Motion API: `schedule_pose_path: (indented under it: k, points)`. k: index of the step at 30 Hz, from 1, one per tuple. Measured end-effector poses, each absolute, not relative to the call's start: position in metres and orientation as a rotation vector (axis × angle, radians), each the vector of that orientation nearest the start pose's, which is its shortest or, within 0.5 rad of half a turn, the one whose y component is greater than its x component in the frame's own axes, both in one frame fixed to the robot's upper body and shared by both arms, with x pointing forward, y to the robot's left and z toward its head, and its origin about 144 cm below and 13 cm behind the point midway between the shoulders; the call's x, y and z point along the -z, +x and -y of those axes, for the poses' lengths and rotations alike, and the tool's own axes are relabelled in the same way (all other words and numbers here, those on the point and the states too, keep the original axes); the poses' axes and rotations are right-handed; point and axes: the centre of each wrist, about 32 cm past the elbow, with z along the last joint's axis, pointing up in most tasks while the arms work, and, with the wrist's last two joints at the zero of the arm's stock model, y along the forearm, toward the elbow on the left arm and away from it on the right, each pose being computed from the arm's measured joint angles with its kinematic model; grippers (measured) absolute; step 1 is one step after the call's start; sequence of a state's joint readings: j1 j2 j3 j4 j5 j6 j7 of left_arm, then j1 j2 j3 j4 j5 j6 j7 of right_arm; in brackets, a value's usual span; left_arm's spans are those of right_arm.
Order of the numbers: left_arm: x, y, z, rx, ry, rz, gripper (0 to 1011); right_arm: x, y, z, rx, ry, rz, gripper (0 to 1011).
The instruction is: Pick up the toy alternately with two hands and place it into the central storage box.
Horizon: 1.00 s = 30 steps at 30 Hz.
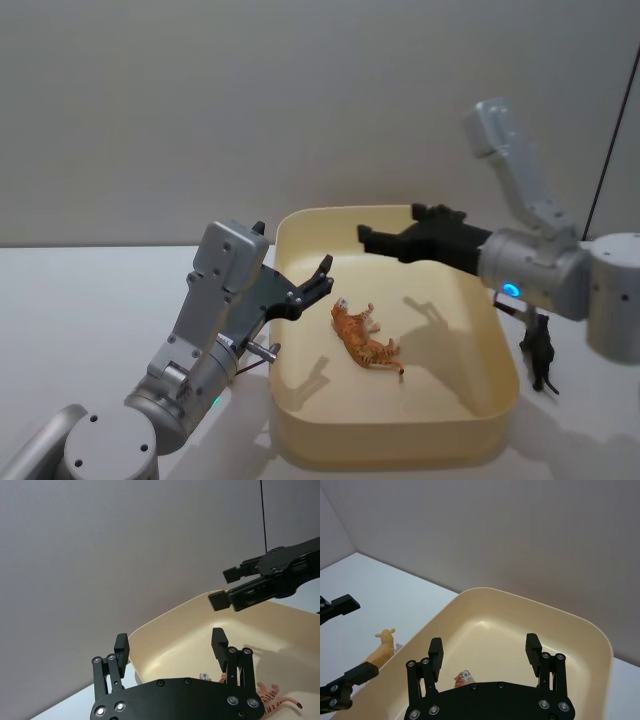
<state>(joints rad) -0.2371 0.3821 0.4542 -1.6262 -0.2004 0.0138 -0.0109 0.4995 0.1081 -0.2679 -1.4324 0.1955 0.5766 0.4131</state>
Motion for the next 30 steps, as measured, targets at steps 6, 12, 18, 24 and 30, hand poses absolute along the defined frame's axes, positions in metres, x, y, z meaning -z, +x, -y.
schedule_pose_path:
  k: [6, 12, 18, 24, 30]
  points:
    - [-1.204, 0.492, -0.198, -1.124, 0.061, 0.268, 1001, -1.284, 0.56, 0.195, 0.945, -0.188, -0.184, 1001]
    - [-1.204, 0.492, -0.198, -1.124, 0.061, 0.268, 1002, -1.289, 0.545, 0.212, 0.995, -0.18, -0.19, 1001]
    - [-1.204, 0.492, -0.198, -1.124, 0.061, 0.268, 1001, -1.29, 0.531, 0.231, 1.048, -0.185, -0.211, 1001]
    - [-1.204, 0.492, -0.198, -1.124, 0.061, 0.268, 1001, -1.287, 0.518, 0.246, 1.091, -0.208, -0.245, 1001]
    - [-1.204, 0.492, -0.198, -1.124, 0.061, 0.268, 1001, -1.28, 0.508, 0.256, 1.119, -0.235, -0.28, 1001]
